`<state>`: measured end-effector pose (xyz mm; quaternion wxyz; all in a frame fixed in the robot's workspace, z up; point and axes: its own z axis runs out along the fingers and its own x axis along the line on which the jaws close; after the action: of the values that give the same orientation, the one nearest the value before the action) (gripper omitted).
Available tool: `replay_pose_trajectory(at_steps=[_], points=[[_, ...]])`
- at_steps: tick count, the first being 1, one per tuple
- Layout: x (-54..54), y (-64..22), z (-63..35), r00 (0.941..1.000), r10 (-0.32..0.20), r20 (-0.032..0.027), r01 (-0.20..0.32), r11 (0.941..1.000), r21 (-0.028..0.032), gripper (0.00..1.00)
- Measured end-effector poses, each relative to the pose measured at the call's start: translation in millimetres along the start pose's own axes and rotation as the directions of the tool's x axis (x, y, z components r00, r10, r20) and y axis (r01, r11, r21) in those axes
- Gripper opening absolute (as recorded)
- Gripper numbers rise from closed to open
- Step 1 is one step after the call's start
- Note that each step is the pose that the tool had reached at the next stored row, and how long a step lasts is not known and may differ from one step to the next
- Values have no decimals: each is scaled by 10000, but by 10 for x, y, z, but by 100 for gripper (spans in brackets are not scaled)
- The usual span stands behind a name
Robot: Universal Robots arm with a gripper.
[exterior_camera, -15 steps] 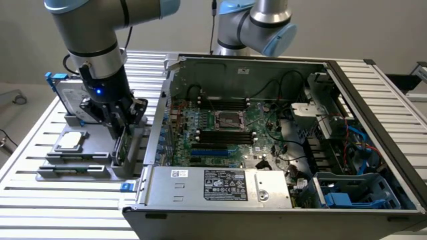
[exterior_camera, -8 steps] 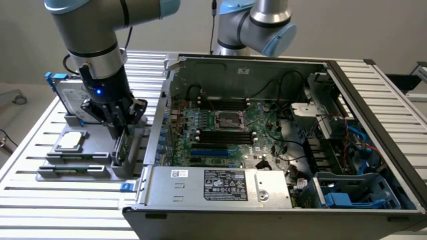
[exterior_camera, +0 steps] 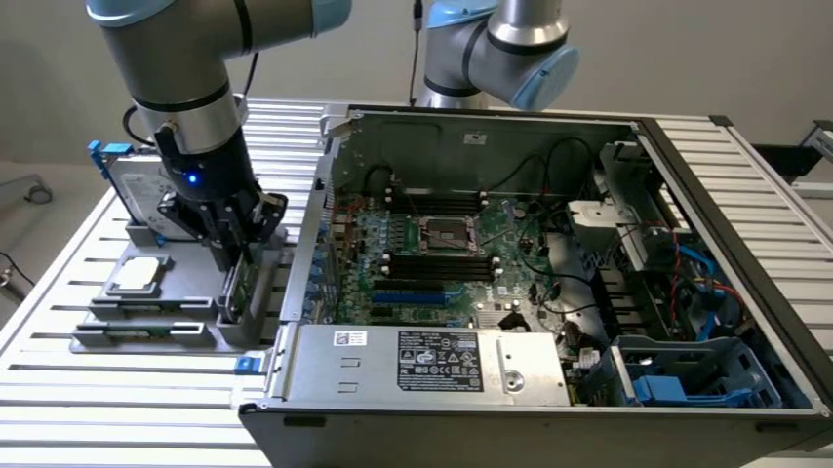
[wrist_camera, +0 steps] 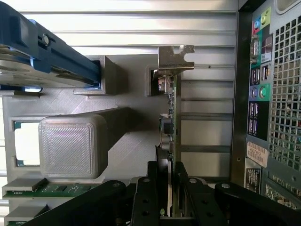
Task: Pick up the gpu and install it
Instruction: 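Pick up the gpu and move the gpu toward the slot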
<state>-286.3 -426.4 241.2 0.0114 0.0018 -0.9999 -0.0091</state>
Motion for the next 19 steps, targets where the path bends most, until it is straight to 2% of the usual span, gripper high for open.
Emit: replay_pose_trajectory(at_steps=[3,6,19], points=[[1,0,-27,10000,0,0,0,10000,-1,26],[3,2,-111,10000,0,0,0,10000,-8,26],[16,13,-694,10000,-1,0,1,10000,-16,26]])
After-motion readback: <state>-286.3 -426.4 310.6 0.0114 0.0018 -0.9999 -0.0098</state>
